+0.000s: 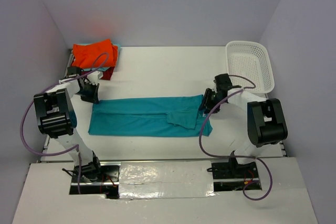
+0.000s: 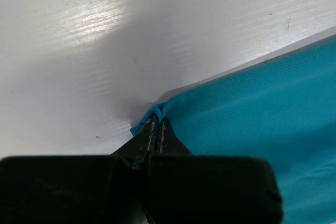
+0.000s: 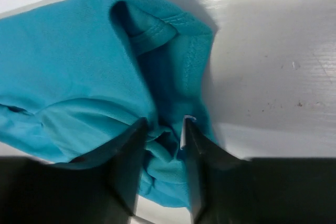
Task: Fold and stack the t-shirts
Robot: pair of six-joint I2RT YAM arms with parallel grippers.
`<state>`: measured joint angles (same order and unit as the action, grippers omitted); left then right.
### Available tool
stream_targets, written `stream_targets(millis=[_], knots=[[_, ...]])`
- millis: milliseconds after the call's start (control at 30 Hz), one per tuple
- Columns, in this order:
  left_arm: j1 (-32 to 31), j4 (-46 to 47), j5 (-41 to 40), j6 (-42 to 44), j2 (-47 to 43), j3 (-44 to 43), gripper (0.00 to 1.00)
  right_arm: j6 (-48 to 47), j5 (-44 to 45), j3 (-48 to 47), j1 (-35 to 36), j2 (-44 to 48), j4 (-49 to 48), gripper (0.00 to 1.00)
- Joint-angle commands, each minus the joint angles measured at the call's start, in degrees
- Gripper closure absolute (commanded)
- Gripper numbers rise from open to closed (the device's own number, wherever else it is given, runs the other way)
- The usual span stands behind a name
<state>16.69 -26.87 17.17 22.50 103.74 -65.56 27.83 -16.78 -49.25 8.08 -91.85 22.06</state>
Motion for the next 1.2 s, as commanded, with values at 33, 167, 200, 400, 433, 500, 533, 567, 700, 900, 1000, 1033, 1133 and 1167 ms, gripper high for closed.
stream_targets(millis=[33, 167, 200, 400, 433, 500, 533, 567, 700, 900, 1000, 1033, 1133, 1167], knots=[[0.6, -2.0, -0.2, 2.1, -0.8, 0.8, 1.0, -3.4, 1.8, -6.5, -0.3, 2.3, 6.8, 0.46], [0.6, -3.1, 0.0, 2.1, -0.9, 0.8, 1.0, -2.5, 12.1, -6.1, 0.2, 12.3, 14.8, 0.31], [0.6, -3.4, -0.4, 2.0, -1.2, 1.0, 1.0, -2.3, 12.6, -3.5, 0.1, 15.6, 15.6, 0.31], [0.5, -3.4, -1.7, 2.6, -2.7, 2.8, 1.0, 4.1, 7.9, 11.0, 3.8, 17.3, 13.1, 0.36], [0.5, -3.4, -1.8, 2.7, -2.9, 3.2, 1.0, 5.1, 7.2, 12.2, 4.1, 17.0, 10.4, 0.36], [0.6, -3.5, -2.0, 3.2, -3.2, 3.6, 1.0, 7.0, 4.5, 14.5, 4.6, 15.1, 7.2, 0.38], [0.6, -3.9, -2.1, 3.3, -3.3, 3.7, 1.0, 7.2, 3.9, 14.6, 4.6, 14.0, 5.4, 0.4], [0.7, -4.0, -2.1, 3.5, -3.4, 3.8, 1.0, 7.2, 3.1, 14.5, 4.8, 12.8, 4.7, 0.42], [1.5, -4.6, -1.9, 4.0, -4.8, 4.7, 1.0, 5.6, 3.9, 10.1, 5.0, 4.9, 3.6, 0.71], [4.5, -8.7, 0.4, 6.5, -8.6, 6.2, 0.56, 2.3, 6.0, -8.6, 4.8, -6.9, 7.4, 1.0], [5.6, -12.4, 1.0, 6.9, -10.5, 4.8, 0.0, -0.2, 8.3, -23.7, 4.5, -17.6, 11.5, 1.0], [6.3, -15.0, 1.8, 6.9, -11.4, 4.0, 0.0, -1.3, 9.5, -33.3, 4.3, -24.1, 14.1, 1.0], [7.3, -18.6, 3.0, 7.3, -13.7, 0.4, 0.01, -3.1, 11.9, -58.9, 4.4, -39.9, 22.2, 0.92], [7.5, -19.7, 3.7, 7.6, -14.3, -1.1, 0.01, -3.7, 13.2, -66.7, 4.3, -44.3, 25.4, 0.87]])
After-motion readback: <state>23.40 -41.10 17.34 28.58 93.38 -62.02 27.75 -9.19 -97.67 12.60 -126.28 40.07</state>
